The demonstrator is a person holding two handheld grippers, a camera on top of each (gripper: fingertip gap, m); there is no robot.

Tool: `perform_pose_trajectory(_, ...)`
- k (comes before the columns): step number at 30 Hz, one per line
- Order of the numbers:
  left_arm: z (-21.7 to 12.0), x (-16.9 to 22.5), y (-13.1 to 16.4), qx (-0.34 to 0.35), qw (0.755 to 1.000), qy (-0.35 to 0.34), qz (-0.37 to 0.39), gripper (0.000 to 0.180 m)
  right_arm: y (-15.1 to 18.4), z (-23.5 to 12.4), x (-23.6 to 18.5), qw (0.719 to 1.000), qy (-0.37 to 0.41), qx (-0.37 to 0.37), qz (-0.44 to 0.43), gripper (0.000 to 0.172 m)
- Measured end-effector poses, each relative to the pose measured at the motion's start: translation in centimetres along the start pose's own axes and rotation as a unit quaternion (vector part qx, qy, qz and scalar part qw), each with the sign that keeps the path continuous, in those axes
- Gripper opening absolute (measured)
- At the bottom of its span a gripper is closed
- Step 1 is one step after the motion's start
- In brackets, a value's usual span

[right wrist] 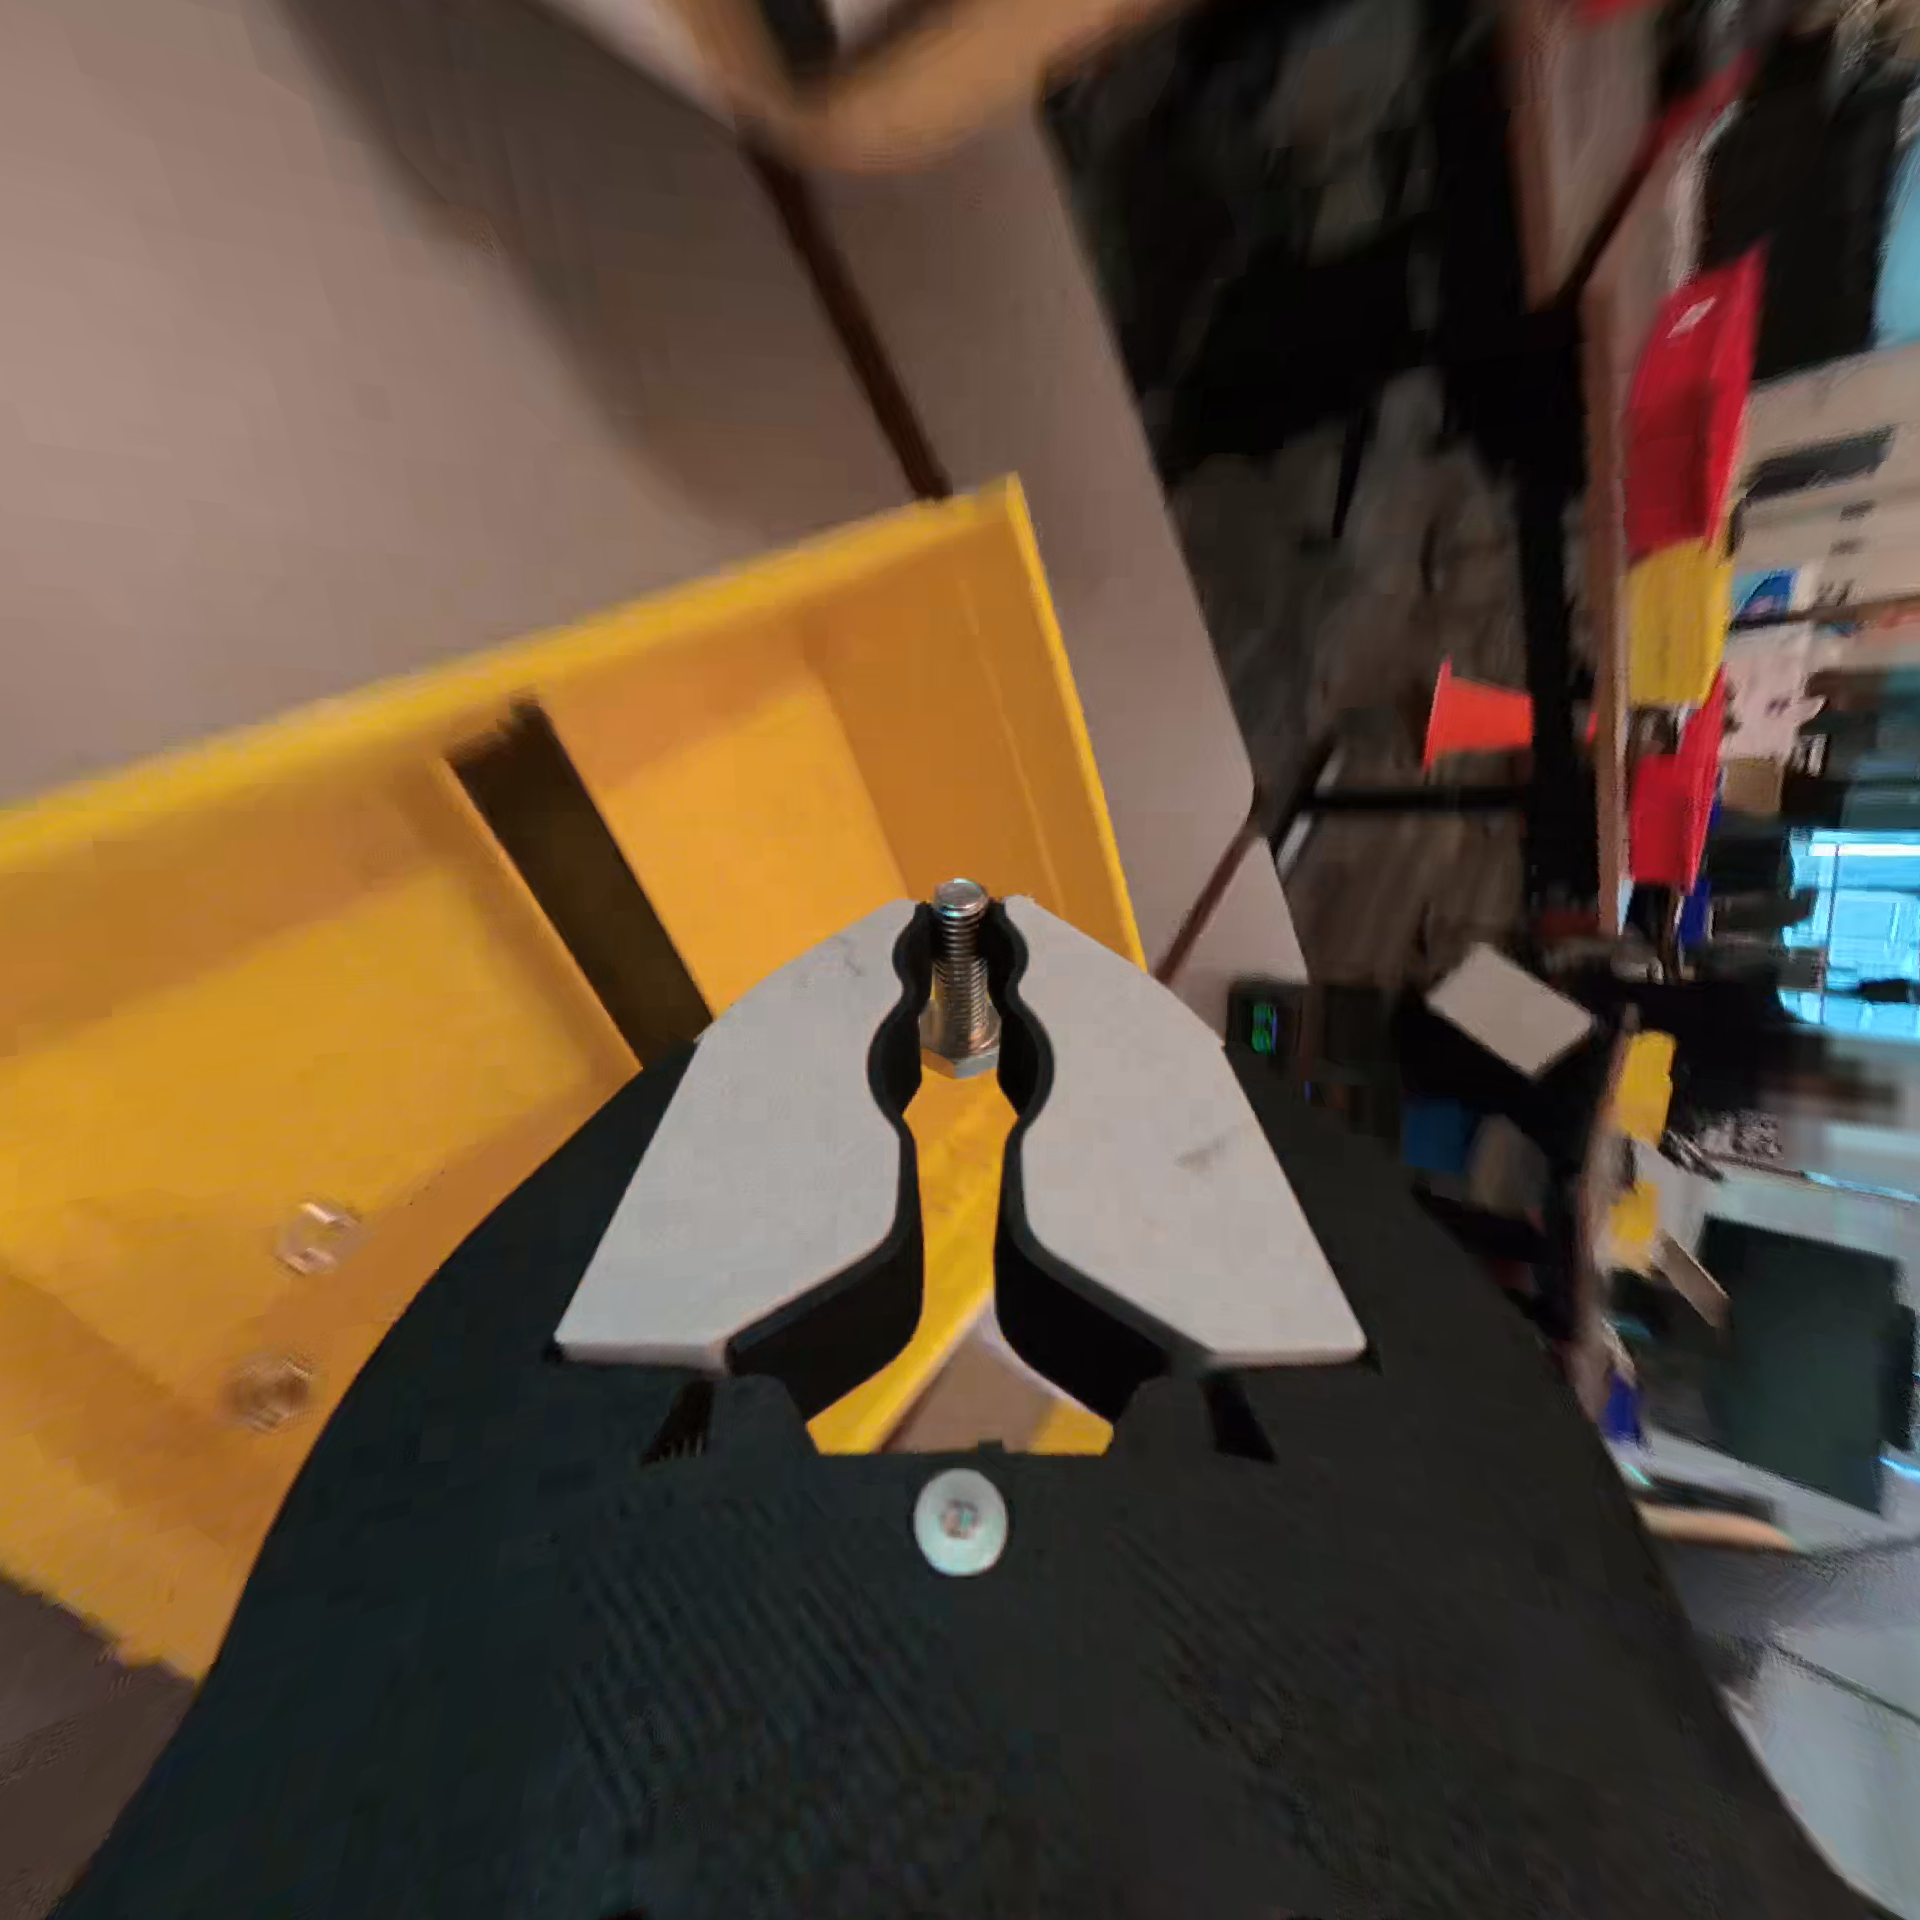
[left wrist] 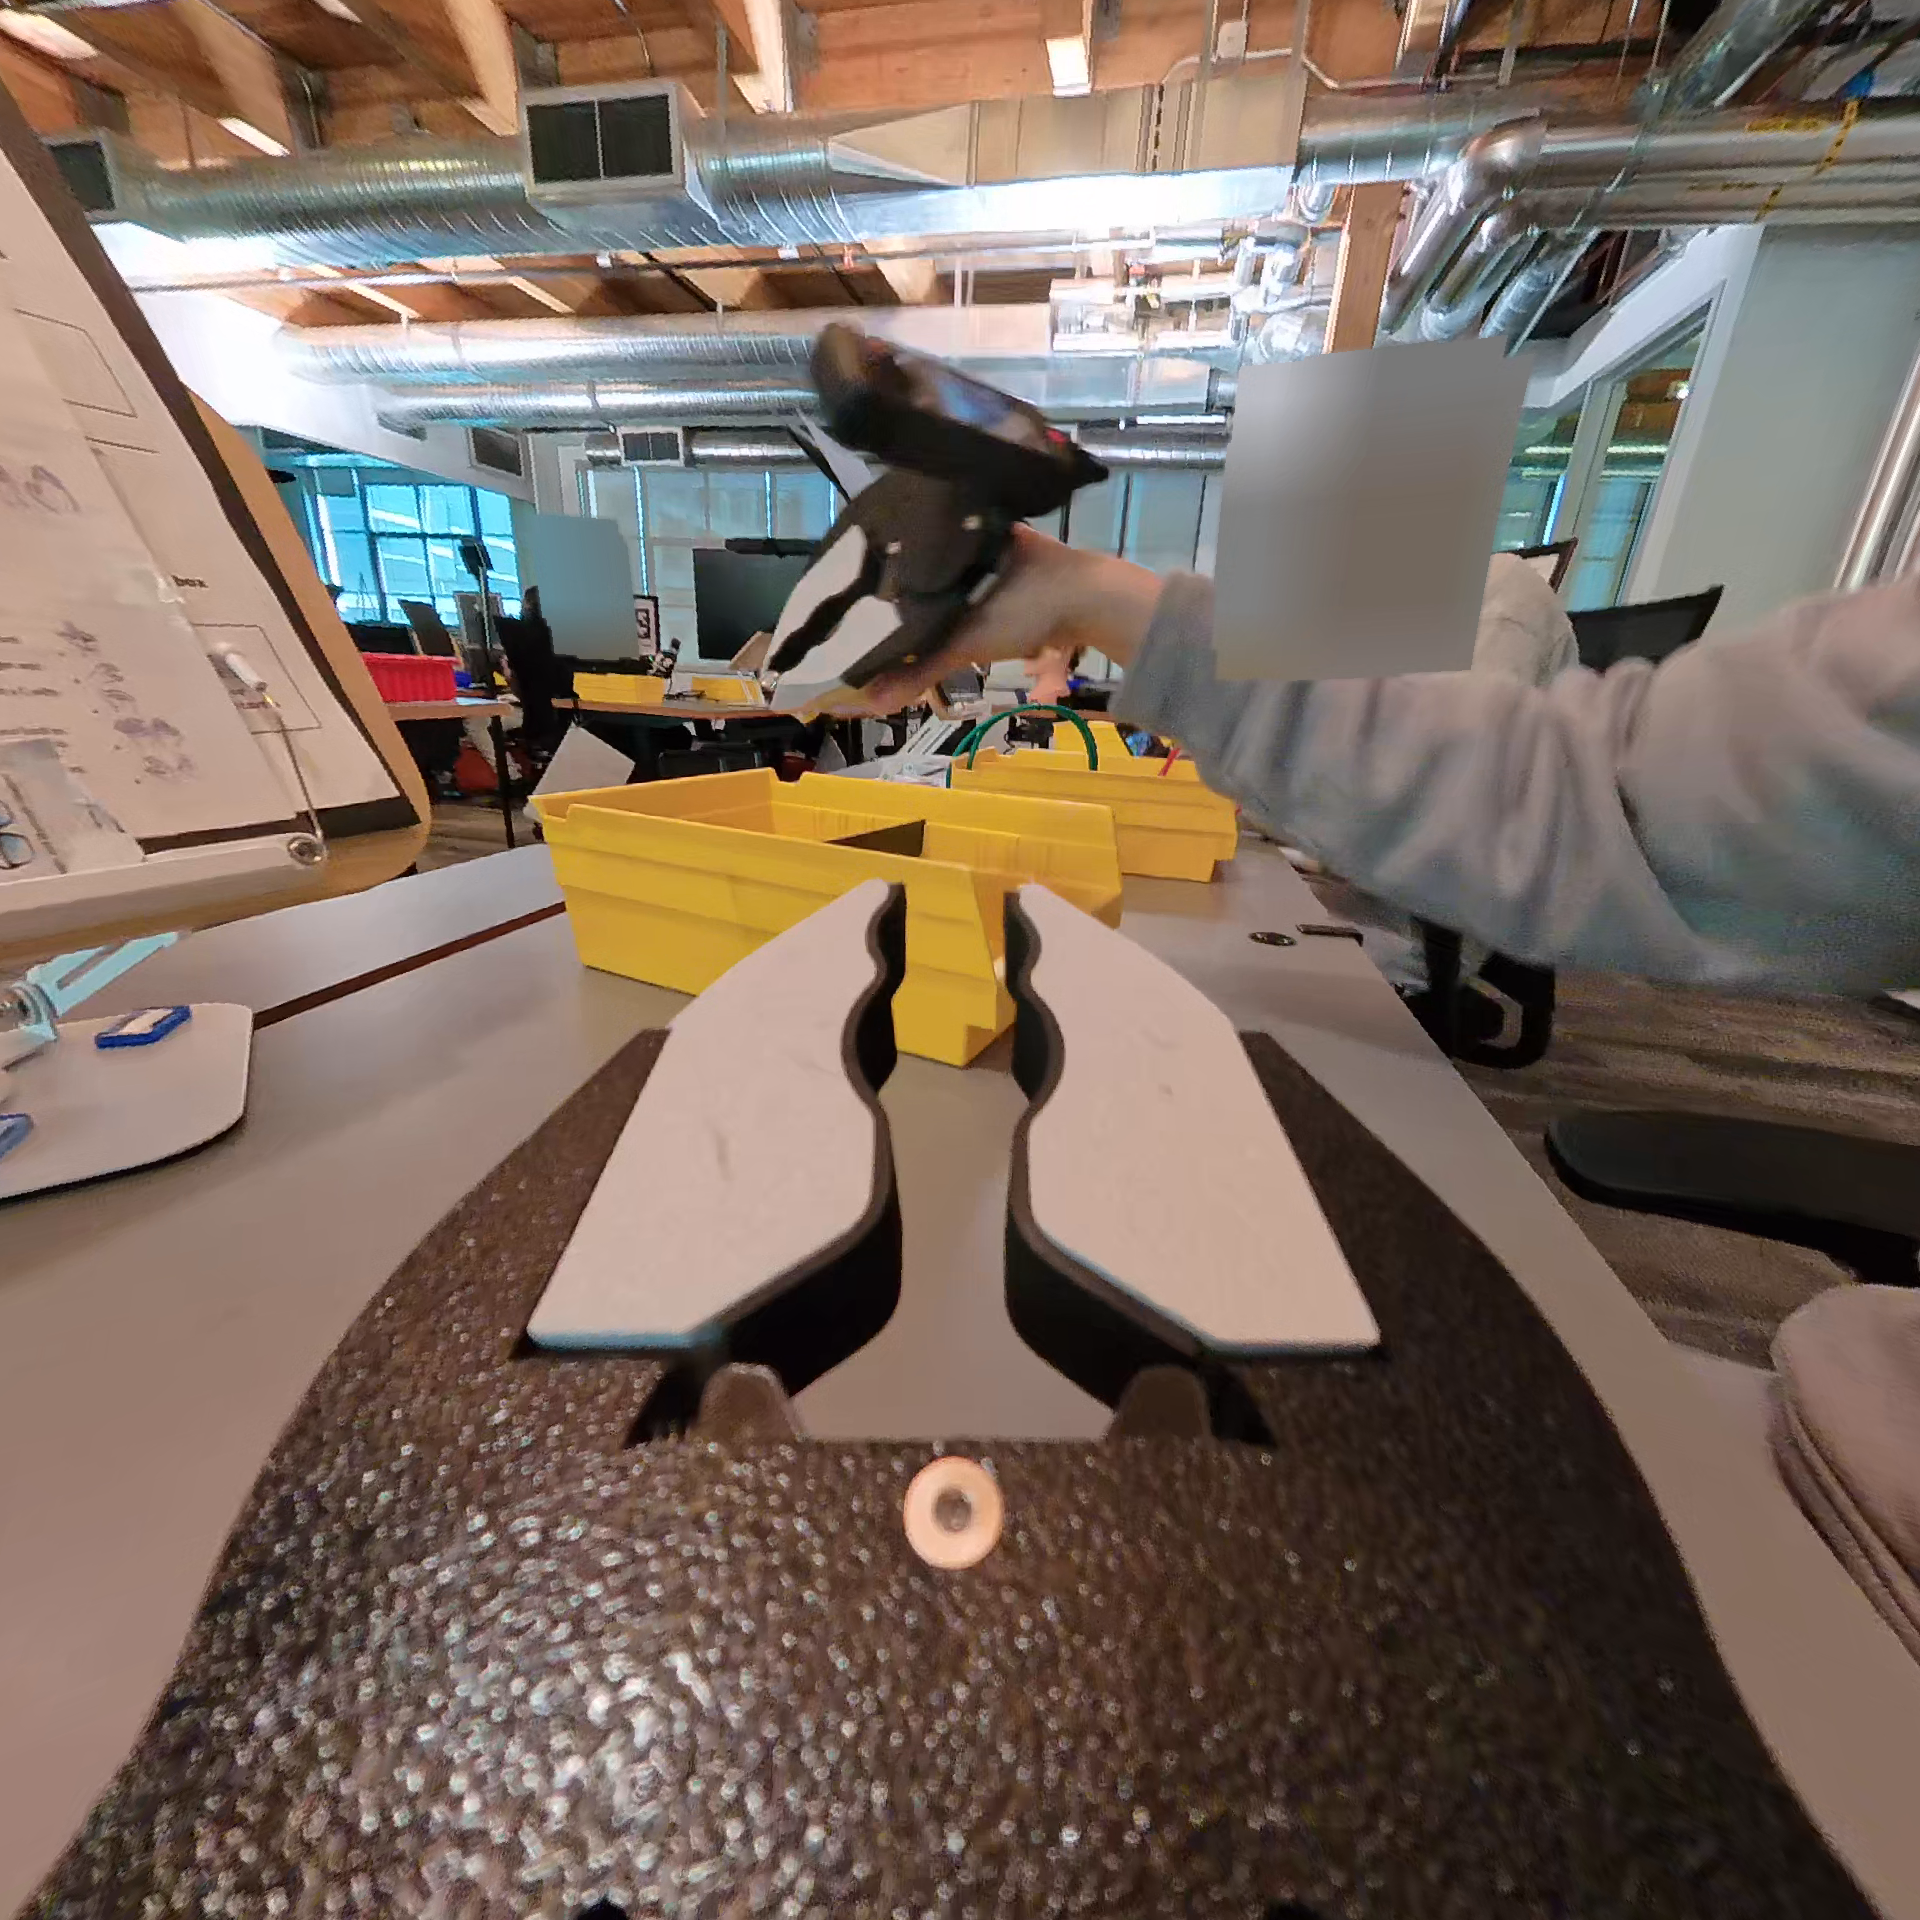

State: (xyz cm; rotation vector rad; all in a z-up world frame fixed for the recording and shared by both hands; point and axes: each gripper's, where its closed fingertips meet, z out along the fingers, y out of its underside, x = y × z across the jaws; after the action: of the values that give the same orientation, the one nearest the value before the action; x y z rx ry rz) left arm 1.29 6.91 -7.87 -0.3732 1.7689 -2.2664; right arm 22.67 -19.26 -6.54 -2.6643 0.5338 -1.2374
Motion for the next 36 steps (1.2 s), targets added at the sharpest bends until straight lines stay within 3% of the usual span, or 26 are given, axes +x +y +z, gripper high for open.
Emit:
perform_pose_trajectory(4,0.1,-0.1,0.5,-0.023,1.0,-0.003,0.015,0.022,5.3,5.0,0.0,0.986,-0.056,-0.14,-0.078,0.01)
perform_pose_trajectory(8,-0.1,-0.5,0.9,-0.045,0.998,-0.018,0.037,0.023,7.0,8.2,-1.6,0.974,-0.095,-0.184,-0.09,0.01)
perform_pose_trajectory(9,0.0,-0.5,1.0,-0.048,0.998,-0.021,0.038,0.023,7.2,8.8,-1.9,0.974,-0.097,-0.187,-0.078,0.014)
perform_pose_trajectory(11,-0.1,-0.8,1.1,-0.053,0.997,-0.029,0.039,0.023,7.2,9.7,-1.7,0.979,-0.076,-0.187,-0.042,0.036)
perform_pose_trajectory(14,-0.5,-1.6,1.1,-0.062,0.995,-0.059,0.052,0.025,5.2,8.9,0.2,0.989,-0.009,-0.145,0.017,0.044)
perform_pose_trajectory(16,-0.9,-2.2,0.7,-0.068,0.992,-0.081,0.068,0.025,2.9,6.4,1.7,0.991,0.047,-0.1,0.074,0.046)
perform_pose_trajectory(18,-1.7,-3.2,-0.4,-0.075,0.986,-0.124,0.079,0.025,-1.0,3.0,1.1,0.987,0.055,-0.003,0.154,0.047)
perform_pose_trajectory(20,-3.2,-4.5,-2.5,-0.086,0.975,-0.19,0.077,0.026,-5.7,-0.8,-2.1,0.964,-0.003,0.131,0.23,0.047)
perform_pose_trajectory(24,-10.6,-8.0,-6.8,-0.139,0.915,-0.373,0.065,0.026,-12.8,-8.2,-10.5,0.877,-0.141,0.358,0.287,0.046)
perform_pose_trajectory(26,-15.8,-9.9,-7.8,-0.196,0.864,-0.458,0.067,0.026,-13.9,-9.9,-13.8,0.848,-0.173,0.403,0.296,0.045)
perform_pose_trajectory(28,-20.6,-12.2,-8.0,-0.254,0.812,-0.522,0.064,0.026,-13.7,-9.7,-15.7,0.841,-0.164,0.411,0.312,0.044)
perform_pose_trajectory(31,-25.5,-16.1,-6.3,-0.327,0.76,-0.562,-0.012,0.033,-13.4,-7.9,-17.3,0.851,-0.153,0.391,0.316,0.056)
perform_pose_trajectory(33,-26.5,-18.0,-4.3,-0.351,0.753,-0.547,-0.099,0.033,-14.0,-8.0,-16.9,0.846,-0.134,0.414,0.309,0.06)
perform_pose_trajectory(36,-27.9,-20.1,-1.7,-0.372,0.736,-0.541,-0.164,0.028,-15.7,-11.4,-16.4,0.812,-0.088,0.505,0.278,0.049)
